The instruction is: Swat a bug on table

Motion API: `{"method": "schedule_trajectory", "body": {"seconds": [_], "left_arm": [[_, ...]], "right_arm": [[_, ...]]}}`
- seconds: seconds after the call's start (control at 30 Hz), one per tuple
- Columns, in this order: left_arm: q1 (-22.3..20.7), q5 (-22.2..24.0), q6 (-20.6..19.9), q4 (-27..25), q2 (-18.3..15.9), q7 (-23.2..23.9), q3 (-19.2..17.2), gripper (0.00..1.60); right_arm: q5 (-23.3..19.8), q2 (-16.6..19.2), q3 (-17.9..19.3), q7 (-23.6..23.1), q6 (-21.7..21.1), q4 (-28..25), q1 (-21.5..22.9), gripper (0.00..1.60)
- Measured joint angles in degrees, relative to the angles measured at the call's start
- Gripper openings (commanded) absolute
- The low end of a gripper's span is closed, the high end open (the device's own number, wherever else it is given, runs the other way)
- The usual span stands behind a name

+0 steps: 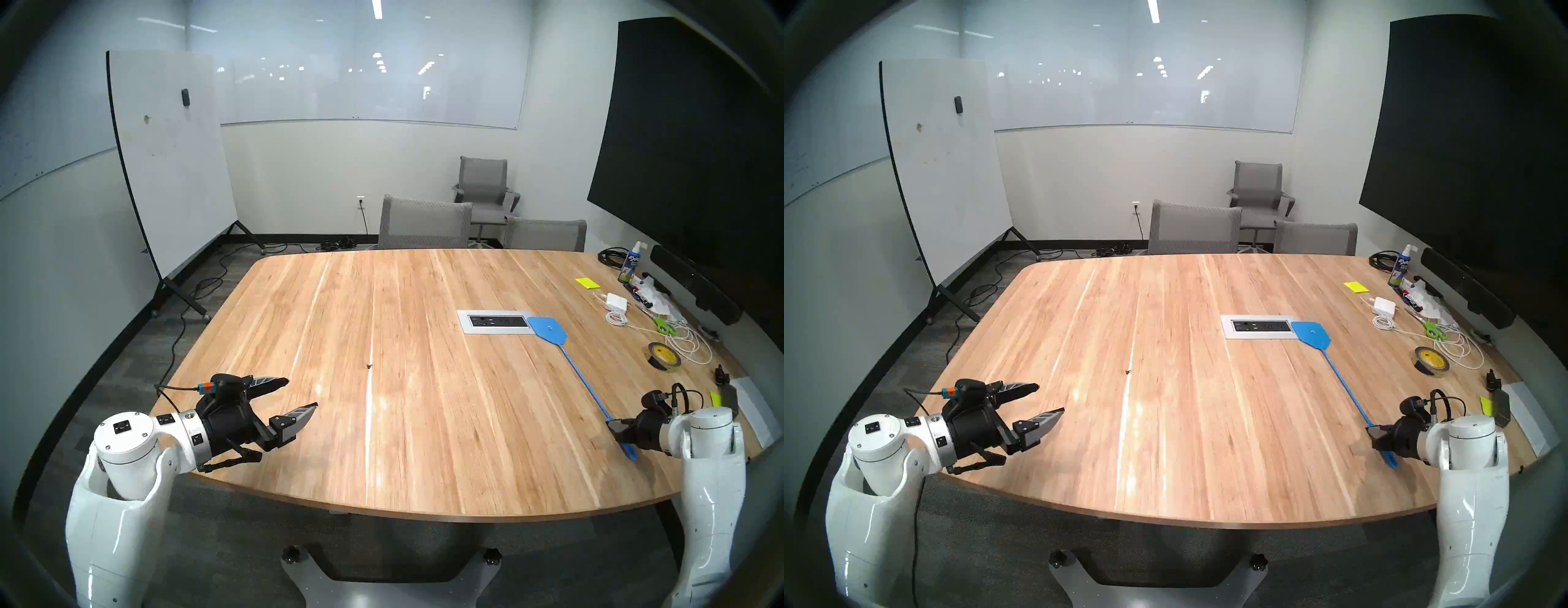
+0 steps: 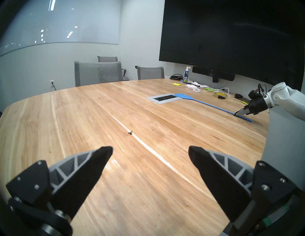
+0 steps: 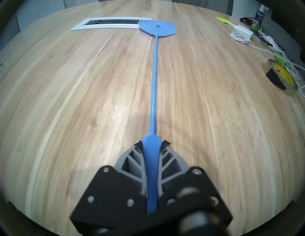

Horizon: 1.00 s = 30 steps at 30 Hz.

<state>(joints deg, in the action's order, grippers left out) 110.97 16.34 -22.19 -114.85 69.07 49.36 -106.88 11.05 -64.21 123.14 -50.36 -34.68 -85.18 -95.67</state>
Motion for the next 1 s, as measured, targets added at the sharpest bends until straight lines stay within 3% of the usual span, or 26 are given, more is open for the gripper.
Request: {"method": "schedule_trajectory", "body": {"seconds": [1.0], "left_arm": [[0.0, -0.2, 0.0, 0.0, 0.1, 0.1, -0.1, 1.6]], "right_arm": [[1.2, -2.3, 7.3, -3.5, 0.0, -6.3, -8.3, 0.0]]}}
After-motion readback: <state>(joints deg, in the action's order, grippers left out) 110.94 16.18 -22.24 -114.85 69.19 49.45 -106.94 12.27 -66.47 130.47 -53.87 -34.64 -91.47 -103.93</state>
